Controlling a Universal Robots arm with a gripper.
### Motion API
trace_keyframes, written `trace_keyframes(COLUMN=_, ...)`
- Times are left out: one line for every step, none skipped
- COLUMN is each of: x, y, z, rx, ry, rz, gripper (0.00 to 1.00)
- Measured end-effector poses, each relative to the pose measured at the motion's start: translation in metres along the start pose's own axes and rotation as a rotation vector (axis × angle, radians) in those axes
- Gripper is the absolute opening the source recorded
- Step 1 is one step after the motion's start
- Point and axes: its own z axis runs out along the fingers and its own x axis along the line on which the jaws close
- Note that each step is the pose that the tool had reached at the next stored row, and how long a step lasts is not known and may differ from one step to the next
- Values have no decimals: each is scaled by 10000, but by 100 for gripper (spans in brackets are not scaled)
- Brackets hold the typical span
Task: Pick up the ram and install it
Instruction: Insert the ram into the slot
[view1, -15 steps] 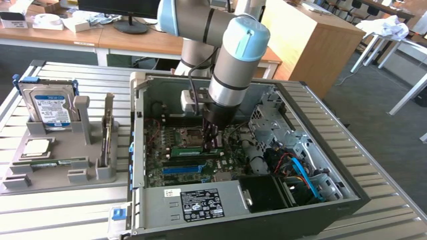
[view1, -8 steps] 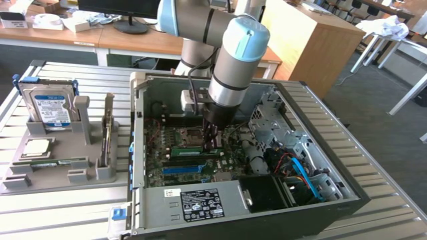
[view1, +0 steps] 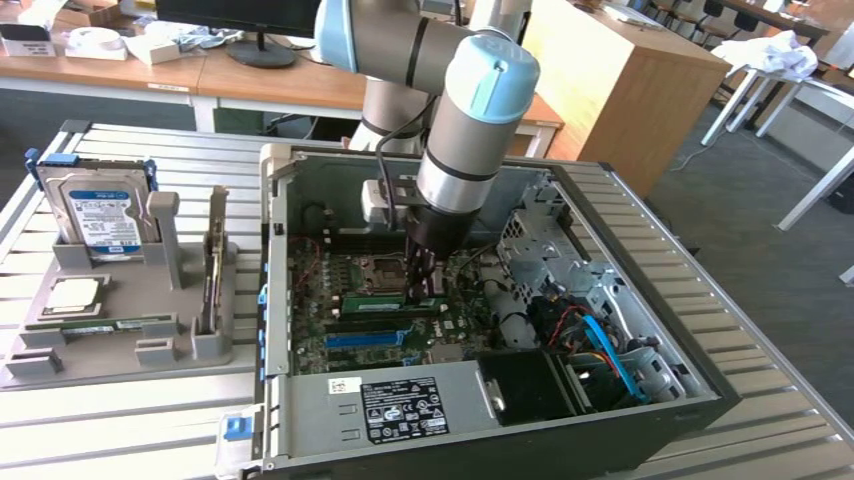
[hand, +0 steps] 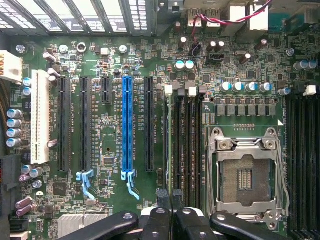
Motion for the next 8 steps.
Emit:
trace_keyframes(x=0, y=0, z=0, rx=-1, ry=0, rz=0, gripper=12)
trace_keyframes(x=-1, y=0, z=1, rx=0, ry=-2, rz=0, gripper=12)
trace_keyframes(x=-1, y=0, z=1, rx=0, ry=-1, rz=0, gripper=12)
trace_keyframes(x=-1, y=0, z=1, rx=0, ry=-2, rz=0, gripper=12)
trace_keyframes(x=-1, y=0, z=1, rx=0, ry=-1, rz=0, gripper=12)
trace_keyframes(x=-1, y=0, z=1, rx=0, ry=-2, rz=0, gripper=12)
trace_keyframes(x=-1, y=0, z=1, rx=0, ry=-2, rz=0, gripper=12)
trace_keyframes(x=0, y=0, z=1, rx=1, ry=-1, rz=0, gripper=12)
